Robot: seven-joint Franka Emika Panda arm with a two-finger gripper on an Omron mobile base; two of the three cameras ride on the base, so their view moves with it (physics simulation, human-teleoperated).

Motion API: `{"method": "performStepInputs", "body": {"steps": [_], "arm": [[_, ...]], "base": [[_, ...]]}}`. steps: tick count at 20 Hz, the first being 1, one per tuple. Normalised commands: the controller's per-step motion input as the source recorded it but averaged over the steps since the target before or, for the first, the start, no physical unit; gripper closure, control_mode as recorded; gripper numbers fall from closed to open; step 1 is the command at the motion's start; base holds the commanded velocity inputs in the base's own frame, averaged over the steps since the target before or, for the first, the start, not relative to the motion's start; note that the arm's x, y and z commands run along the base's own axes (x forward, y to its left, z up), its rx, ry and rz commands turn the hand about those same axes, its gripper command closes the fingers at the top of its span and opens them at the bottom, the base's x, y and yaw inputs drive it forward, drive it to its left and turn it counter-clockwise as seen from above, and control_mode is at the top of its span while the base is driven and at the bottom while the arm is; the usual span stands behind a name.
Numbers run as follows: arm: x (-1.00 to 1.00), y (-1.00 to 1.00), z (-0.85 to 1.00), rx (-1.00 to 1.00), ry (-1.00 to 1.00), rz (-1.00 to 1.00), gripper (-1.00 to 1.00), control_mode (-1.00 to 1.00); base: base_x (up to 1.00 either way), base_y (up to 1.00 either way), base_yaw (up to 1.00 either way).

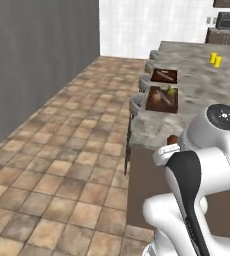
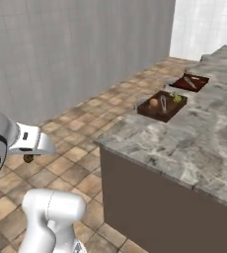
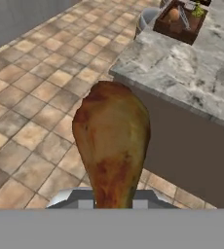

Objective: Gather the broccoli and onion from the fridge and place them on a tray on the dining counter. Then gather the chicken drumsticks from the fridge and place them on the other tray.

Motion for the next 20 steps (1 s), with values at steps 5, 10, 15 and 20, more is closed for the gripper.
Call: {"method": "performStepInputs", "body": {"steps": [5,10,15,20], "arm": [[0.00,0.00,0.00,0.00,0.00,0.00,1.00,1.00],[0.00,0.00,0.00,0.00,0.00,0.00,1.00,1.00],[0.00,0.00,0.00,0.00,0.00,0.00,1.00,1.00],[0.00,0.00,0.00,0.00,0.00,0.00,1.00,1.00]], "base": [[0.53,1.00,-0.39],[0.56,1.00,-0.45],[0.61,1.00,-0.46],[0.81,1.00,-0.51]]}}
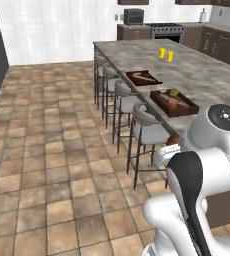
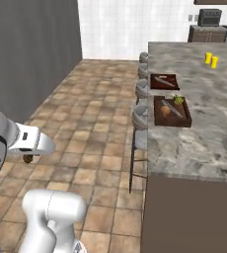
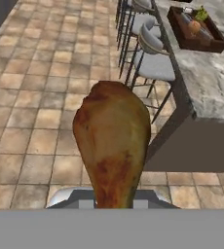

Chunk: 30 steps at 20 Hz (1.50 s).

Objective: Gather the broccoli and onion from the fridge and place them on a tray on the dining counter. Then gather the chicken drumsticks from the fridge and place them on the other tray.

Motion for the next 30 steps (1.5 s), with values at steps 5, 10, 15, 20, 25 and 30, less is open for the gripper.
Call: {"method": "performStepInputs", "body": {"steps": [5,10,15,20,25,30], "arm": [[0.00,0.00,0.00,0.00,0.00,0.00,1.00,1.00],[0.00,0.00,0.00,0.00,0.00,0.00,1.00,1.00],[0.00,0.00,0.00,0.00,0.00,0.00,1.00,1.00],[0.00,0.00,0.00,0.00,0.00,0.00,1.00,1.00],[0.00,0.00,0.00,0.00,0.00,0.00,1.00,1.00],[0.00,0.00,0.00,0.00,0.00,0.00,1.00,1.00]], "base": [[0.90,0.98,-0.55],[0.85,0.99,-0.54],[0.59,1.00,-0.44],[0.56,1.00,-0.46],[0.66,1.00,-0.48],[0.39,1.00,-0.48]]}}
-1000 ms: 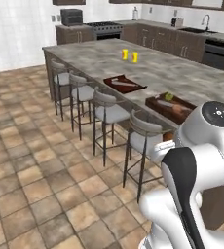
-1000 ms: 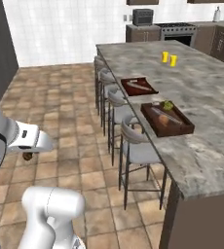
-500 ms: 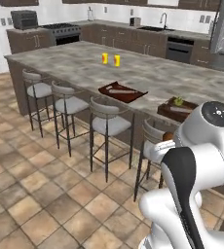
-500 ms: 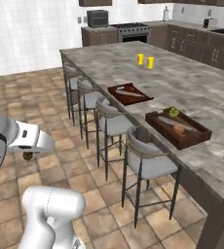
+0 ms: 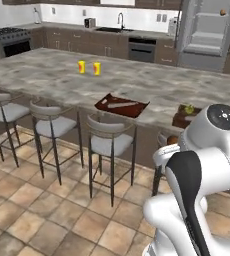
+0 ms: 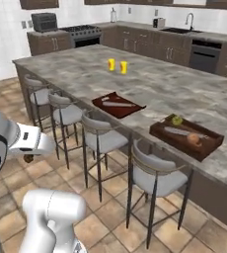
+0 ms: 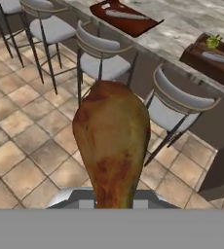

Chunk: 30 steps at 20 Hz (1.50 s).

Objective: Gather the broccoli and onion from the fridge and place them on a tray on the dining counter. Then gather the chicken drumsticks from the fridge and place them on the other tray.

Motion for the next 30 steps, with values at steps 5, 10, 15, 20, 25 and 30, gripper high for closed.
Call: {"method": "performStepInputs", "body": {"steps": [5,10,15,20,25,30], "arm": [[0.00,0.00,0.00,0.00,0.00,0.00,1.00,1.00],[0.00,0.00,0.00,0.00,0.00,0.00,1.00,1.00],[0.00,0.00,0.00,0.00,0.00,0.00,1.00,1.00],[0.00,0.00,0.00,0.00,0.00,0.00,1.00,1.00],[0.00,0.00,0.00,0.00,0.00,0.00,1.00,1.00],[0.00,0.00,0.00,0.00,0.00,0.00,1.00,1.00]], "base": [[0.20,1.00,-0.53],[0.22,0.99,-0.56],[0.22,0.83,-0.64],[0.00,0.95,-0.53],[0.03,1.00,-0.44],[0.31,0.97,-0.38]]}}
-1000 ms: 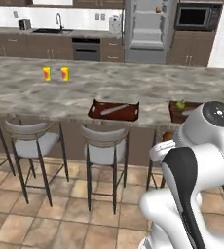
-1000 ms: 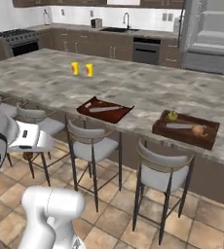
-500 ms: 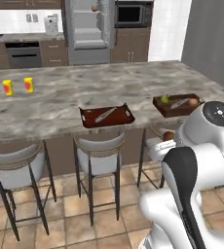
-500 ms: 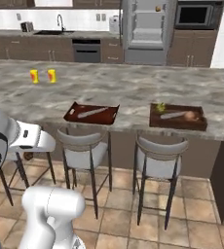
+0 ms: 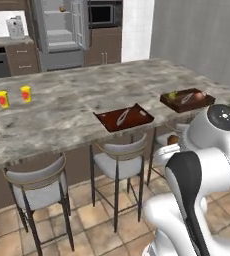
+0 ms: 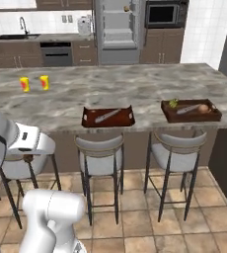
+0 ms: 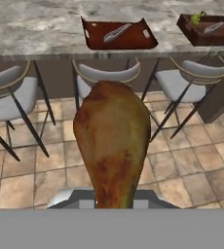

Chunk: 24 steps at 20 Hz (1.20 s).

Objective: Gather the broccoli and onion from the fridge and place them on a tray on the dining counter. Then gather the chicken drumsticks from the fridge and place them on the other tray.

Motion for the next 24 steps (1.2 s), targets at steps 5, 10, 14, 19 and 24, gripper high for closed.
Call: {"method": "performStepInputs", "body": {"steps": [5,10,14,19,24], "arm": [[0.00,0.00,0.00,0.00,0.00,0.00,1.00,1.00],[0.00,0.00,0.00,0.00,0.00,0.00,1.00,1.00],[0.00,0.00,0.00,0.00,0.00,0.00,1.00,1.00],[0.08,-0.01,0.00,0.00,0.00,0.00,1.00,-1.00],[0.52,-0.29,0.03,0.00,0.11,0.11,1.00,-1.00]], "base": [[0.82,0.41,-0.16],[0.76,0.01,-0.01],[0.55,0.00,0.00],[0.32,-0.01,0.00],[0.00,0.00,0.00]]}}
